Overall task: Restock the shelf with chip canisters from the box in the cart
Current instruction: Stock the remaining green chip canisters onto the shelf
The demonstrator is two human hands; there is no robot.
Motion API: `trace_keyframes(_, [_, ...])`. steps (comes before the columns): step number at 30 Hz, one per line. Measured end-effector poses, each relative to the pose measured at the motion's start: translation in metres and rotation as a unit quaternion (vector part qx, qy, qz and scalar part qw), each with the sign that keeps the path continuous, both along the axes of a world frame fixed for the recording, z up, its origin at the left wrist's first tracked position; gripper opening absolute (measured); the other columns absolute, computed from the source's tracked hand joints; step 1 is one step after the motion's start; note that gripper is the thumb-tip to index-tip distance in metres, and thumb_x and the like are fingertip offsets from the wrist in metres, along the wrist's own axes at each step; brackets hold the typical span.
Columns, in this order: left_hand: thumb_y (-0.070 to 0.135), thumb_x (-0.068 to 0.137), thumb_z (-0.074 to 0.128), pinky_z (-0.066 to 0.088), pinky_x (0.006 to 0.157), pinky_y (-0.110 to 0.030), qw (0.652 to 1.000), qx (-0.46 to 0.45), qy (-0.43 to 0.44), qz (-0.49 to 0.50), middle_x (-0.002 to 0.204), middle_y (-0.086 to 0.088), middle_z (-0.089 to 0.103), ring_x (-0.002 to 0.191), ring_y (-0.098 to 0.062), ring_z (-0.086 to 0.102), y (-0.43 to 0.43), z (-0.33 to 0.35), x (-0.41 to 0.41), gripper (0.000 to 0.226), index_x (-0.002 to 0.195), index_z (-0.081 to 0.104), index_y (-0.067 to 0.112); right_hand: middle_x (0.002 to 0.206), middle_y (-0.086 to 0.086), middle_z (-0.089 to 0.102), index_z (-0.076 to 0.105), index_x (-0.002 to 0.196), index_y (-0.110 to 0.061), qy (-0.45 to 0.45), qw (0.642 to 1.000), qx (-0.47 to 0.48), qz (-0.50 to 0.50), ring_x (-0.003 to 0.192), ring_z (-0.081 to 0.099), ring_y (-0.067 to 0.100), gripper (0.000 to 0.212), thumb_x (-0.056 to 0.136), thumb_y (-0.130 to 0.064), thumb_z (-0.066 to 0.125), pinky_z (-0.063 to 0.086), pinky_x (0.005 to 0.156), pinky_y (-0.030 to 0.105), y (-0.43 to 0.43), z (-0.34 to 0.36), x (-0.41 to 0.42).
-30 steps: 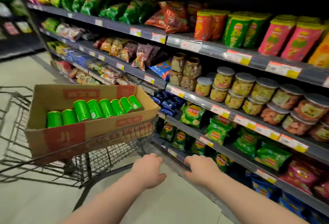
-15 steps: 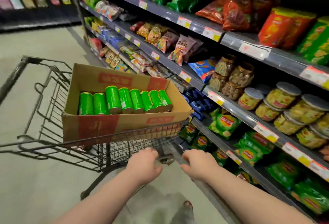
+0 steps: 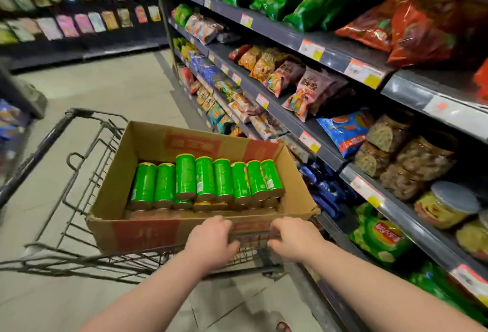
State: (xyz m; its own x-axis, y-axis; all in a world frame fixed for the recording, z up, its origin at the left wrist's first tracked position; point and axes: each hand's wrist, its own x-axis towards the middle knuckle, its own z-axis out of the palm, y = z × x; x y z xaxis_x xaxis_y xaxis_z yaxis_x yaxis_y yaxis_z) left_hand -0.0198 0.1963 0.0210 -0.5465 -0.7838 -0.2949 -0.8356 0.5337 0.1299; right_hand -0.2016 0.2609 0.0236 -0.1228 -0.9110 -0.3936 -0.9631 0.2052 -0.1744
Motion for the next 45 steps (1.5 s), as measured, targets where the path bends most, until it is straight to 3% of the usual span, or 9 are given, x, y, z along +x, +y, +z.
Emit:
trace_keyframes(9, [0.046, 0.090, 0.049, 0.045, 0.096, -0.037, 0.998, 0.003, -0.009, 0.061, 0.130, -0.002, 0.050, 0.120, -0.021, 0.048, -0.047, -0.002, -0.040, 0.048, 0.130, 0.050, 0.020, 0.133, 0.001, 0.054, 0.049, 0.132, -0.026, -0.008, 0.999, 0.011, 0.053, 0.121, 0.052, 0.026, 0.045, 0.091, -0.046, 0.050, 0.044, 0.097, 0.037, -0.072, -0.010, -0.057])
trace_keyframes(21, [0.045, 0.088, 0.052, 0.045, 0.097, -0.035, 0.989, 0.024, -0.035, 0.142, 0.135, -0.002, 0.046, 0.122, -0.022, 0.047, -0.114, -0.018, 0.000, 0.052, 0.133, 0.045, 0.020, 0.121, 0.004, 0.060, 0.055, 0.121, -0.021, -0.036, 0.994, 0.028, 0.100, 0.111, 0.057, 0.027, 0.038, 0.091, -0.044, 0.050, 0.047, 0.089, 0.037, -0.158, -0.034, -0.027])
trace_keyframes(28, [0.046, 0.089, 0.050, 0.044, 0.097, -0.037, 0.989, 0.042, -0.030, 0.139, 0.134, -0.002, 0.046, 0.122, -0.022, 0.048, -0.187, -0.035, 0.022, 0.053, 0.133, 0.043, 0.018, 0.120, 0.006, 0.060, 0.055, 0.119, -0.019, -0.040, 0.996, 0.062, 0.057, 0.112, 0.057, 0.027, 0.038, 0.090, -0.042, 0.050, 0.047, 0.089, 0.035, -0.213, -0.049, 0.005])
trace_keyframes(39, [0.043, 0.086, 0.056, 0.040, 0.105, -0.041, 0.980, 0.129, -0.037, 0.148, 0.142, -0.009, 0.037, 0.129, -0.027, 0.042, -0.279, -0.090, 0.051, 0.078, 0.147, 0.018, 0.012, 0.129, 0.010, 0.050, 0.046, 0.128, -0.015, -0.104, 0.985, 0.127, -0.043, 0.119, 0.052, 0.031, 0.047, 0.087, -0.035, 0.056, 0.046, 0.097, 0.039, -0.293, -0.108, 0.058])
trace_keyframes(43, [0.042, 0.084, 0.061, 0.039, 0.104, -0.040, 0.961, 0.177, -0.006, 0.211, 0.143, -0.012, 0.037, 0.129, -0.029, 0.044, -0.293, -0.108, 0.052, 0.093, 0.151, 0.004, 0.012, 0.128, 0.014, 0.049, 0.043, 0.129, -0.011, -0.150, 0.973, 0.136, -0.112, 0.120, 0.052, 0.032, 0.052, 0.086, -0.034, 0.061, 0.045, 0.099, 0.039, -0.308, -0.128, 0.071])
trace_keyframes(45, [0.040, 0.084, 0.064, 0.038, 0.103, -0.038, 0.942, 0.201, 0.040, 0.266, 0.142, -0.013, 0.041, 0.128, -0.030, 0.045, -0.297, -0.114, 0.050, 0.092, 0.150, 0.009, 0.010, 0.130, 0.015, 0.050, 0.041, 0.130, -0.009, -0.181, 0.963, 0.132, -0.153, 0.120, 0.052, 0.031, 0.056, 0.085, -0.034, 0.063, 0.045, 0.099, 0.038, -0.312, -0.135, 0.076])
